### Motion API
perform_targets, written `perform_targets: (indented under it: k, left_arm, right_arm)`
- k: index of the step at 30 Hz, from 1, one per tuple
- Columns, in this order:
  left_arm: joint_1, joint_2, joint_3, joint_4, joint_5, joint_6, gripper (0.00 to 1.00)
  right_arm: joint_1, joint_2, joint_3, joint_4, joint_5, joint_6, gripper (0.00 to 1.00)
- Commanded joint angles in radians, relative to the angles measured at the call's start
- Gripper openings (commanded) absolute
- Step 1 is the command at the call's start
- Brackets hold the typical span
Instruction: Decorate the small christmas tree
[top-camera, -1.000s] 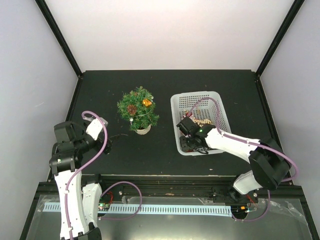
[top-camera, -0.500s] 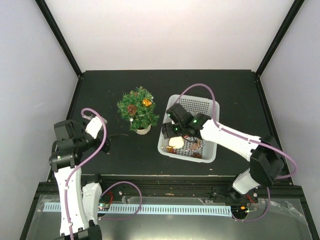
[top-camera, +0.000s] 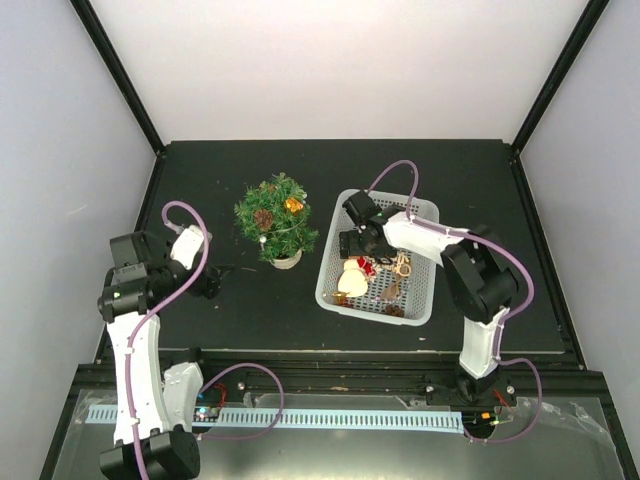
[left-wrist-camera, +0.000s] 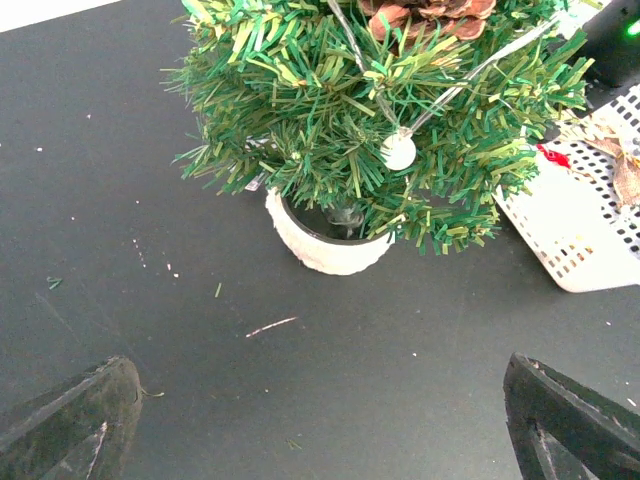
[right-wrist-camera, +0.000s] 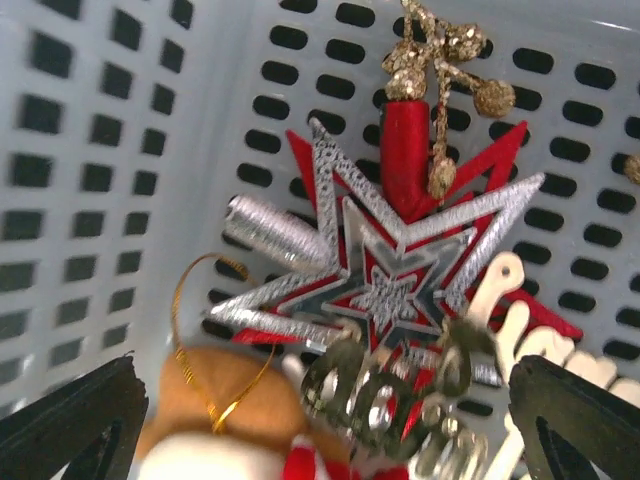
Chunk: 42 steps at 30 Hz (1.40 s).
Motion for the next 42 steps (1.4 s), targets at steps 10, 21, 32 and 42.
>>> perform_targets:
  k: [10,21,32,42]
  left_arm:
    - [0.018,0.017,0.052,-0.03,0.005,-0.003,0.99]
    - [0.03,-0.001,0.052,-0.037,0.021,0.009,0.99]
    - [0.042,-0.006,0.051,-0.041,0.027,0.014,0.99]
    - [0.048,-0.007,0.051,-0.04,0.03,0.017,0.99]
  right_arm:
    - [-0.068,0.128,0.155,0.011,-0.005,0.011,1.0]
    - [-0.067,0.161,0.134,-0.005,-0.002,0.011,0.97]
    - [-0.067,0.15,0.09,0.011,-0.013,0.015,0.66]
    - [-0.067,0.076,0.073,-0.007,0.002,0.009,0.65]
